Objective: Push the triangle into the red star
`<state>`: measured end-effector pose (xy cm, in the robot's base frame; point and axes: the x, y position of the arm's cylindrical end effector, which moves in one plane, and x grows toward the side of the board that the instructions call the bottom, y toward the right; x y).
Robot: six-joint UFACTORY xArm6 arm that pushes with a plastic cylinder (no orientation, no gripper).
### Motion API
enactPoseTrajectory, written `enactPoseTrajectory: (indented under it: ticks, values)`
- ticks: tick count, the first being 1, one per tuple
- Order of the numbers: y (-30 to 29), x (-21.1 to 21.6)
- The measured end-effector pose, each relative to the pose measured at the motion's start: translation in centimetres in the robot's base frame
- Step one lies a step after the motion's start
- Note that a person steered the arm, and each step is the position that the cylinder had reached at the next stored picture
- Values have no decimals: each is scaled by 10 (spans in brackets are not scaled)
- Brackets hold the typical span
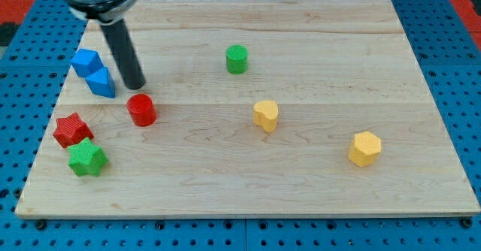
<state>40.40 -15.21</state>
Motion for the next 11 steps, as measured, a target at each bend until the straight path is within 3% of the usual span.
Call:
enactPoseTrajectory:
  ticks: [2,3,4,5,7,8,9,11]
  values:
    - [11,74]
    - [-8,47]
    - [-29,-22]
    - [-55,-23]
    - [-69,39]
    - [-73,1]
    - [-105,9]
    - [-87,50]
